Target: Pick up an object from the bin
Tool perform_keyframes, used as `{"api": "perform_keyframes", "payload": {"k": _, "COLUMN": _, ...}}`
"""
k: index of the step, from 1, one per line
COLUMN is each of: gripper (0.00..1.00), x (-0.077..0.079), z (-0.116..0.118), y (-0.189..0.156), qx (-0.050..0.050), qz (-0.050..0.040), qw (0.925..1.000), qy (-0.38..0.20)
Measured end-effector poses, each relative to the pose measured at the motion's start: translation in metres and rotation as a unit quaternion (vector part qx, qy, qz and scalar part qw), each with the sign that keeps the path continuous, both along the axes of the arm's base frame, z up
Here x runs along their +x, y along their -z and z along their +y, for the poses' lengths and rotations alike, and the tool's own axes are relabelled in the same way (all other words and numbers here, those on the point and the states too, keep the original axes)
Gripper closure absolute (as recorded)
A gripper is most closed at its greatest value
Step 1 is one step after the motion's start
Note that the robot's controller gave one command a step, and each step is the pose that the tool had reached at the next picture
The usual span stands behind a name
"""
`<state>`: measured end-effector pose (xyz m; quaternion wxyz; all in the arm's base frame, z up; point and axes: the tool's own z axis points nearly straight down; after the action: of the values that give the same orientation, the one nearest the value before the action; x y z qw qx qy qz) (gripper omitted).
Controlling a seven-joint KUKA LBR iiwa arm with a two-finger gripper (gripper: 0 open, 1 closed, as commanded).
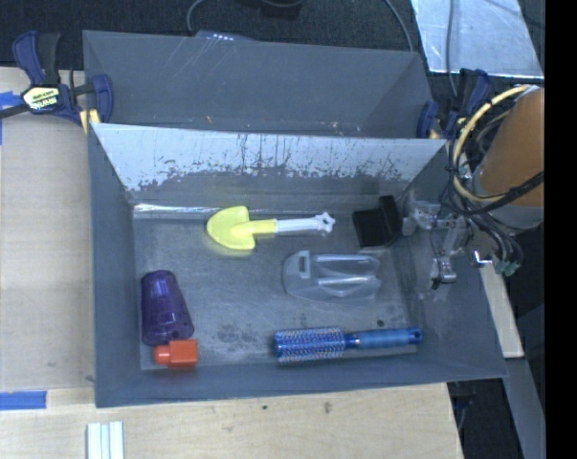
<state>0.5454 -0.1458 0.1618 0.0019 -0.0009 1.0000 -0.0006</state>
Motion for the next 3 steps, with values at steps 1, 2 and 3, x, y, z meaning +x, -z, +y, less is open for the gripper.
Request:
{"api": "perform_keyframes", "payload": {"k": 1, "gripper": 0.0, "x": 0.0, "z": 0.0, "y": 0.0, "qx": 0.0, "qz": 0.0, "qw": 1.0, "qy": 0.0}}
{"api": "perform_keyframes", "payload": {"k": 2, "gripper": 0.0, "x": 0.041, "z": -0.005, "y": 0.035, "qx": -0.002, "qz": -0.0064, "qw": 0.9999, "qy": -0.015}}
{"api": "perform_keyframes", "payload": {"k": 3, "gripper": 0.0, "x": 0.067, "z": 0.02, "y": 0.073, "qx": -0.003, "qz": -0.0107, "qw": 0.9999, "qy": -0.001}}
